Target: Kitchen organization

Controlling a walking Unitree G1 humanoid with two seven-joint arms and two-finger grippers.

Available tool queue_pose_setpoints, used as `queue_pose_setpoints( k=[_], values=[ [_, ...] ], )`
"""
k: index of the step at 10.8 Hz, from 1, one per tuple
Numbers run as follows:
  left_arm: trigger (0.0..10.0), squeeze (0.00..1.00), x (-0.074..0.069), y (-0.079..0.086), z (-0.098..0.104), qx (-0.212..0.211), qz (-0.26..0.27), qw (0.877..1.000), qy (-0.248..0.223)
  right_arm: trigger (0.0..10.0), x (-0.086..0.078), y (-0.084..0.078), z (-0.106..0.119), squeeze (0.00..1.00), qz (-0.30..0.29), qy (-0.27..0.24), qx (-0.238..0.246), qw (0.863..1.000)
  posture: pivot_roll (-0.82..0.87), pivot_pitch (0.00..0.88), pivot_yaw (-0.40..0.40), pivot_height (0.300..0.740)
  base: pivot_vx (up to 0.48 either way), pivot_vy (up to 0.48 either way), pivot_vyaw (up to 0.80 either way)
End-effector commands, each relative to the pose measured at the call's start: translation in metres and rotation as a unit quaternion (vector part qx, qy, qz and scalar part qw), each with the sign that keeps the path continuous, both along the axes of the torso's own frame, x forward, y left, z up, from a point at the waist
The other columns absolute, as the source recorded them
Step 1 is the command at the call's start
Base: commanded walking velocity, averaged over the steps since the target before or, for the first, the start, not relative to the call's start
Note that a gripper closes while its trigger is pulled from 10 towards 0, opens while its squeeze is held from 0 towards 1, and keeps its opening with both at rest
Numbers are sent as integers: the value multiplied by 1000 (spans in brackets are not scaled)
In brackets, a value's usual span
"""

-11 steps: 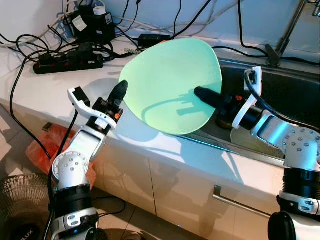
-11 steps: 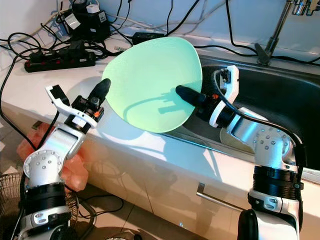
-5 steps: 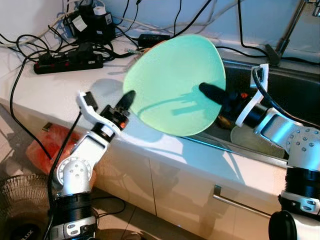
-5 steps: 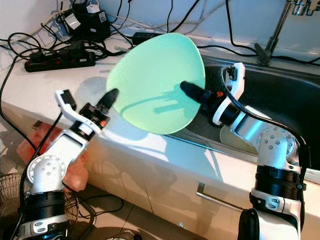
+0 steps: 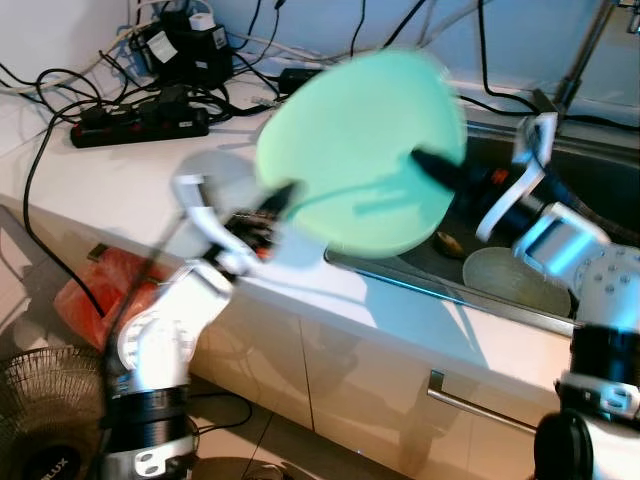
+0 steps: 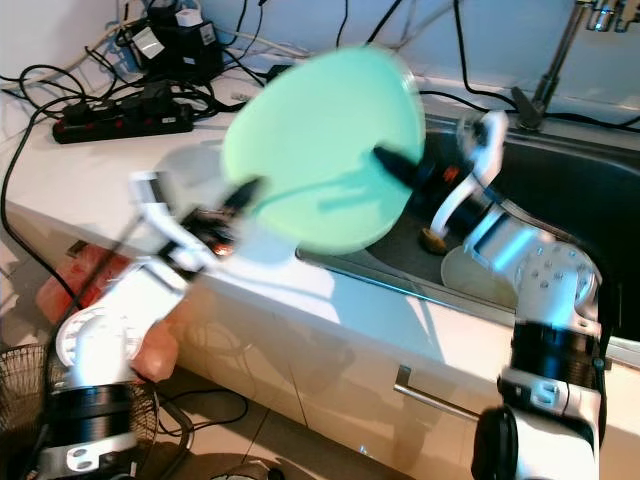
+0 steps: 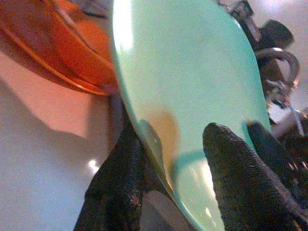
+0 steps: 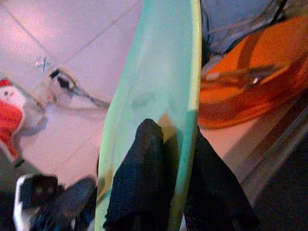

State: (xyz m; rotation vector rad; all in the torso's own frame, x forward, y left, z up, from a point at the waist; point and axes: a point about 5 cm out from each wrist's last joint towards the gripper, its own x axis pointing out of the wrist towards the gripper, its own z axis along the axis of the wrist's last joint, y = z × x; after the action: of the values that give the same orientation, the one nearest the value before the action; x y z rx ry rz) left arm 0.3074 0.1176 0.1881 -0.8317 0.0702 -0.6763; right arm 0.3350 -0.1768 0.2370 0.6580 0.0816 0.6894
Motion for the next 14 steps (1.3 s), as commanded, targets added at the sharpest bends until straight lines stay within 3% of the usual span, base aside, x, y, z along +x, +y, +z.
queue_pose_setpoints(
  k=[1, 5, 9, 13, 14],
  values=[
    [10000, 1000, -8, -14, 22, -6, -49, 997, -58, 0, 7, -10, -1, 0, -53, 13, -8, 998, 107, 48, 78, 740, 0, 0, 0],
    [10000, 1000, -14, -18, 18, 14, -69, 996, -60, 0, 17, -34, 12, 0, -144, -19, 45, 988, 111, 48, 86, 740, 0, 0, 0],
    [10000, 1000, -15, -17, 16, 27, -68, 995, -62, 0, 22, -54, 8, 0, -205, -14, 73, 976, 112, 52, 89, 740, 0, 0, 0],
    [10000, 1000, -15, -16, 8, 104, -53, 990, -75, 0, 24, -79, -5, 0, -296, 4, 62, 953, 114, 53, 95, 740, 0, 0, 0],
    [10000, 1000, -15, -16, 8, 106, -54, 990, -75, 0, 24, -81, -7, 0, -305, 5, 67, 950, 114, 53, 96, 740, 0, 0, 0]
  ],
)
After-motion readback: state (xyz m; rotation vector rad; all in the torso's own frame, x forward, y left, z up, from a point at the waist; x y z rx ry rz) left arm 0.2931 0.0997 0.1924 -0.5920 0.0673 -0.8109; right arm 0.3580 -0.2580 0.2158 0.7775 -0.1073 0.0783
